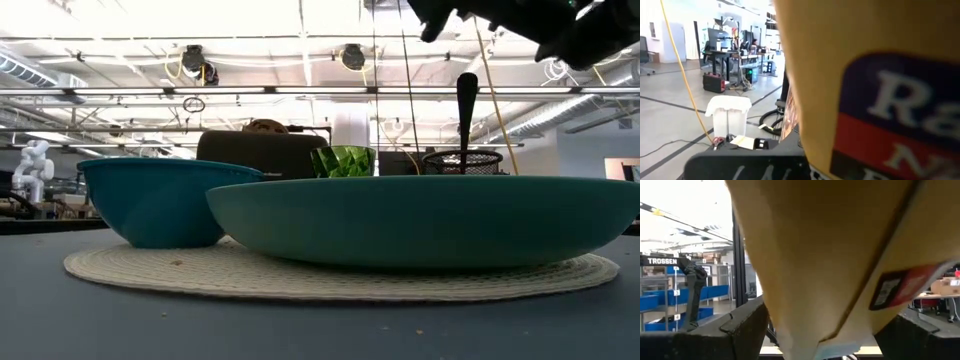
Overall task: Arrange a breakfast setting
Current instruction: Pour the cereal from the purple cereal box into the blue bowl
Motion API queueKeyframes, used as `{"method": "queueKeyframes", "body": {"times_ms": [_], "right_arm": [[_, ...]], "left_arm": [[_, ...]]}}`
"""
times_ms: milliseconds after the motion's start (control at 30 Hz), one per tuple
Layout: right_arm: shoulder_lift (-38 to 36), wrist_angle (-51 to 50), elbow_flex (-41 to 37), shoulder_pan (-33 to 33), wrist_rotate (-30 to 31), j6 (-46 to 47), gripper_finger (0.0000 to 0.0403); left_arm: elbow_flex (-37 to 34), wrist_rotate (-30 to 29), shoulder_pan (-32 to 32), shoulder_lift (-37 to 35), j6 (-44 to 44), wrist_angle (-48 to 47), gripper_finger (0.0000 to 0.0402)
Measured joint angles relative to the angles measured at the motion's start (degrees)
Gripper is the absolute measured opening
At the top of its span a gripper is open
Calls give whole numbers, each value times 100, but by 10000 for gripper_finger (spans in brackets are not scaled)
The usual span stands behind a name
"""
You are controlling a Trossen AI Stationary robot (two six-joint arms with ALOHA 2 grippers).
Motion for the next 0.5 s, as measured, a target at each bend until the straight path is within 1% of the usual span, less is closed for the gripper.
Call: {"method": "queueKeyframes", "body": {"times_ms": [267, 367, 500], "right_arm": [[306, 653, 58, 0, -6, -159, 301], [344, 722, 61, 0, -6, -188, 283], [344, 724, 61, 0, -28, -204, 246]], "left_arm": [[2, 23, 0, 2, -6, -26, 4], [2, 24, 0, 2, -6, -44, 5], [2, 26, 0, 4, -3, -82, 13]]}}
